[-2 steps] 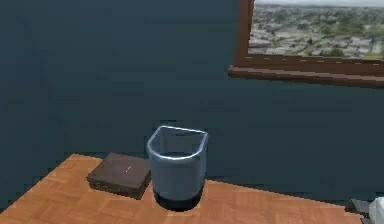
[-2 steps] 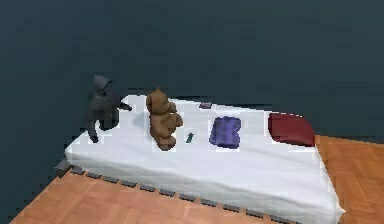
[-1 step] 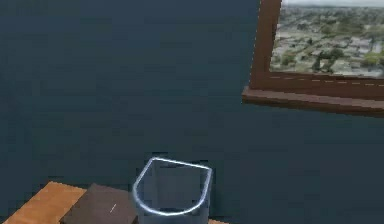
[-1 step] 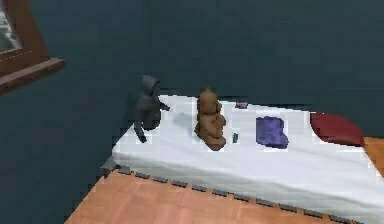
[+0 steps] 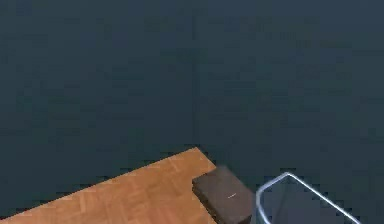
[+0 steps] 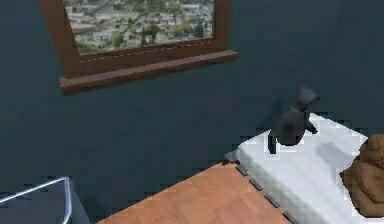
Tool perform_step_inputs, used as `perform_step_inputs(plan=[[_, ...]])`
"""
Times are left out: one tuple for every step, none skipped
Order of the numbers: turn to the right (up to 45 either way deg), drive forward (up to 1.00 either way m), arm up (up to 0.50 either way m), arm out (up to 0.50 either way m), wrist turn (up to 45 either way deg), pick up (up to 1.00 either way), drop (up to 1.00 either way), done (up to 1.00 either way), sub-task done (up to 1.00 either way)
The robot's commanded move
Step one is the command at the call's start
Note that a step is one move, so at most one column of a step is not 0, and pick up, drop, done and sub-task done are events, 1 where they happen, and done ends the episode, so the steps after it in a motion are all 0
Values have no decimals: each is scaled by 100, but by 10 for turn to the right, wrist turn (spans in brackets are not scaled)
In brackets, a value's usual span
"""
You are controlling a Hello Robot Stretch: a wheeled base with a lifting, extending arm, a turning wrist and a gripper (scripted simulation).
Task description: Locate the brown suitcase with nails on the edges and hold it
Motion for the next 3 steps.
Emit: perform_step_inputs(plan=[[-450,0,0,0,0,0,0,0,0],[-300,0,0,0,0,0,0,0,0],[450,0,0,0,0,0,0,0,0]])
